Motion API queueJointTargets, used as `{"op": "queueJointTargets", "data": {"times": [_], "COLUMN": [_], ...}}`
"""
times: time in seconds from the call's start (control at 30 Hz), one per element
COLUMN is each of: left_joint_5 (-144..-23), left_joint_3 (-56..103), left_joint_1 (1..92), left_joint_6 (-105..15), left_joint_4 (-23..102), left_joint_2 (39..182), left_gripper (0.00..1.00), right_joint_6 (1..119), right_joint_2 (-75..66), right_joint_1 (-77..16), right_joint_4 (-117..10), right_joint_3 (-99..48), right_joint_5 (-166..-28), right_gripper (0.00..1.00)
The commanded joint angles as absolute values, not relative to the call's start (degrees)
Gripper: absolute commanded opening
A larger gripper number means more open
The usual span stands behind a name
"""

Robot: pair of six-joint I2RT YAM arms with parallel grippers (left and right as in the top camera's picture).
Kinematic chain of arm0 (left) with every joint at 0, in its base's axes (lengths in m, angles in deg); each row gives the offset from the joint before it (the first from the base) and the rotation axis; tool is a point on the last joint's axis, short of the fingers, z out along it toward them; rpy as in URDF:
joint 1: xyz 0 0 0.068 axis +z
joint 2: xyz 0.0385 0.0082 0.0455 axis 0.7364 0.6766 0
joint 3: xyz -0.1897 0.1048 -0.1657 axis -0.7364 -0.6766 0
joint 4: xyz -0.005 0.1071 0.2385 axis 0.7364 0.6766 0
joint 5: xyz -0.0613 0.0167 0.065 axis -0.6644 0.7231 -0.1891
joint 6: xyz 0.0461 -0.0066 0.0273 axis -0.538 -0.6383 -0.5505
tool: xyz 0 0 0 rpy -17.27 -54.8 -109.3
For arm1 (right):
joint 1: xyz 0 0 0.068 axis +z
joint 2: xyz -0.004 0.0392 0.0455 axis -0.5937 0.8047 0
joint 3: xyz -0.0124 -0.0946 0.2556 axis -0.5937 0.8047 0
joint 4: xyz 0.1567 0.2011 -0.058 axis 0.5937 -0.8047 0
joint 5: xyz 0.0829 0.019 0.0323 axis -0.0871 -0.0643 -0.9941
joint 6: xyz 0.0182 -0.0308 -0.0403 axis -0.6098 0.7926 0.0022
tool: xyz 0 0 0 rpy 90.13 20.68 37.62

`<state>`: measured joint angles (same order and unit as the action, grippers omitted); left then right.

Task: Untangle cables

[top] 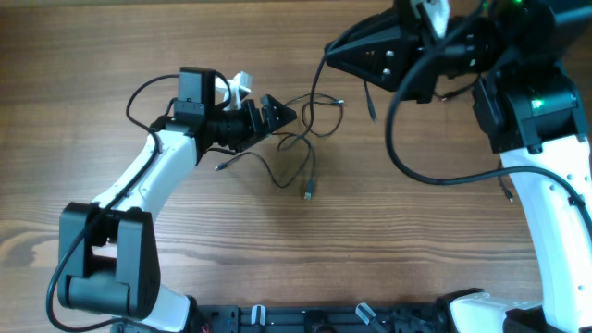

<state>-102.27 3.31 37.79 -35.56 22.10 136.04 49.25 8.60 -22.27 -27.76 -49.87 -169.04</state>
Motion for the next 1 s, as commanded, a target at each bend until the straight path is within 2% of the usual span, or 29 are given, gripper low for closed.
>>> {"op": "queueJointTargets", "data": {"times": [0.0,0.23,0.33,0.47,0.7,0.77,0.9,0.93,0.97], "left_joint_5": [-97.6,-83.3,-82.6,-81.7,-84.1,-84.1,-81.2,-80.4,-78.5], "left_joint_3": [3.6,3.6,3.6,3.6,3.6,3.6,3.6,3.6,3.6], "left_joint_1": [35.2,30.5,30.2,29.8,26.9,26.3,26.6,26.7,27.0], "left_joint_6": [-34.6,-34.8,-33.5,-24.6,-13.9,-9.2,-7.3,-7.3,-7.3], "left_joint_4": [23.4,28.7,30.3,25.8,23.4,23.0,17.2,15.2,13.0], "left_joint_2": [135.8,135.8,136.2,136.4,141.5,142.8,143.0,143.0,143.0], "left_gripper": [0.99,1.0,0.95,0.95,0.92,0.89,0.8,0.73,0.58], "right_joint_6": [37.2,31.6,31.4,31.4,25.8,25.8,25.8,25.8,25.9], "right_joint_2": [8.6,8.6,8.7,8.9,8.9,8.9,8.9,8.9,8.9], "right_joint_1": [-22.2,-22.2,-22.2,-22.2,-22.2,-22.2,-22.2,-22.2,-22.2], "right_joint_4": [-19.5,-9.9,-11.7,-19.5,-13.0,-13.1,-13.2,-13.2,-13.6], "right_joint_3": [-50.4,-50.4,-50.4,-49.7,-49.7,-49.7,-49.7,-49.7,-49.7], "right_joint_5": [-173.5,-172.8,-172.7,-172.8,-172.8,-173.0,-174.1,-174.5,-175.4], "right_gripper": [0.11,0.11,0.09,0.09,0.09,0.09,0.08,0.06,0.05]}}
